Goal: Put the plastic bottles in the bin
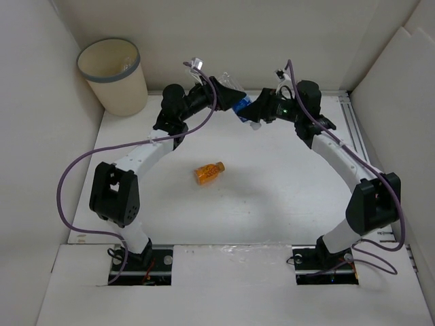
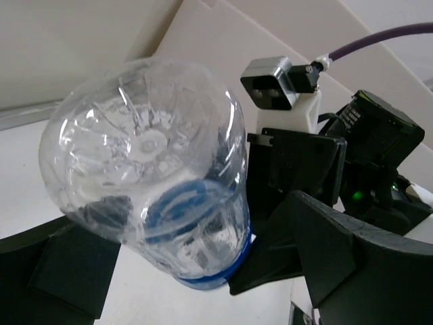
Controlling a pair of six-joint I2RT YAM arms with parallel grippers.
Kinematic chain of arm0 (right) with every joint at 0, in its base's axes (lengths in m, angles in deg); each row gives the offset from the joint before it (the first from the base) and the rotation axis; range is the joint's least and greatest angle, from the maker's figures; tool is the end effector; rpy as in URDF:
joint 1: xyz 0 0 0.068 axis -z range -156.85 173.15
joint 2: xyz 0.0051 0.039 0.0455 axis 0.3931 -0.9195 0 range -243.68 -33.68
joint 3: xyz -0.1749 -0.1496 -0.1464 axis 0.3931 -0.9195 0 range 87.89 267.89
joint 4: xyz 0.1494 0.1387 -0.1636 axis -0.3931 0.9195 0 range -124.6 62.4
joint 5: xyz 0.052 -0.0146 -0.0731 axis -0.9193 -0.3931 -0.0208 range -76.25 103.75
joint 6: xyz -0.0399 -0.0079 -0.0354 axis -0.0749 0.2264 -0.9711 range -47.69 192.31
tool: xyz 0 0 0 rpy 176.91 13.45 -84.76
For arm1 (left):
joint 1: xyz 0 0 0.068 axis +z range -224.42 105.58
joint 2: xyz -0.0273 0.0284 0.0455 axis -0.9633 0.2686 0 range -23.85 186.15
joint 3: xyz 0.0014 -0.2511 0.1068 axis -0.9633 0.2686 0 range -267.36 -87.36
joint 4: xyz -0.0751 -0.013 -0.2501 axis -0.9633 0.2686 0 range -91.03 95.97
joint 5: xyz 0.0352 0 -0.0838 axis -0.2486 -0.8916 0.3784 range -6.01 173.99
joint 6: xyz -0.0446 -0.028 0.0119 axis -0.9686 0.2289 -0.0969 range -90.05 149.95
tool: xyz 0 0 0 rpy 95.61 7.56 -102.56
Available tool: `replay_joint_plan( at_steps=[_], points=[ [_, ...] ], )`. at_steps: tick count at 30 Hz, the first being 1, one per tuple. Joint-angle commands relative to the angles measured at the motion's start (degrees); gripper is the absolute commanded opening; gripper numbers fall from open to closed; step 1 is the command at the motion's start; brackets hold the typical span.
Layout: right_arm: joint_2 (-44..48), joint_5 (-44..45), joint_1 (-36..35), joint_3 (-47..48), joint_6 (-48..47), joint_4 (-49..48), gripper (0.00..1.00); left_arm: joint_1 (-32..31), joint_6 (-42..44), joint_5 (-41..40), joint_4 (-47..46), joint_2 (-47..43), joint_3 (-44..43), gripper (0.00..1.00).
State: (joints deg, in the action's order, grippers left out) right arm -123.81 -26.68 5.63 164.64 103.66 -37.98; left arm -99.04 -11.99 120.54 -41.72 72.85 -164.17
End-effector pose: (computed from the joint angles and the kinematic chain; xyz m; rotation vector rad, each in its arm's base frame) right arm 0.3481 0.1340 0.3616 -0.3327 1.8393 1.2183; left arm 0.3527 -0.1849 0.3852 0.4109 1.3503 -1.3642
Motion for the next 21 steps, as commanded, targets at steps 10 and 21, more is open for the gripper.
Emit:
replay_joint_plan(
  at_steps=[10, 21],
  points=[
    [1.36, -7.04, -1.55, -0.29, 3.71, -9.89, 0.7, 0.19, 2.29, -9.11, 2.53, -0.11, -4.56, 0.09],
    [8.3, -0.27, 6.1, -15.92, 1.69, -7.79, 1.0, 18.1, 4.93, -38.3, 26.45, 12.71, -44.9, 0.0]
  ],
)
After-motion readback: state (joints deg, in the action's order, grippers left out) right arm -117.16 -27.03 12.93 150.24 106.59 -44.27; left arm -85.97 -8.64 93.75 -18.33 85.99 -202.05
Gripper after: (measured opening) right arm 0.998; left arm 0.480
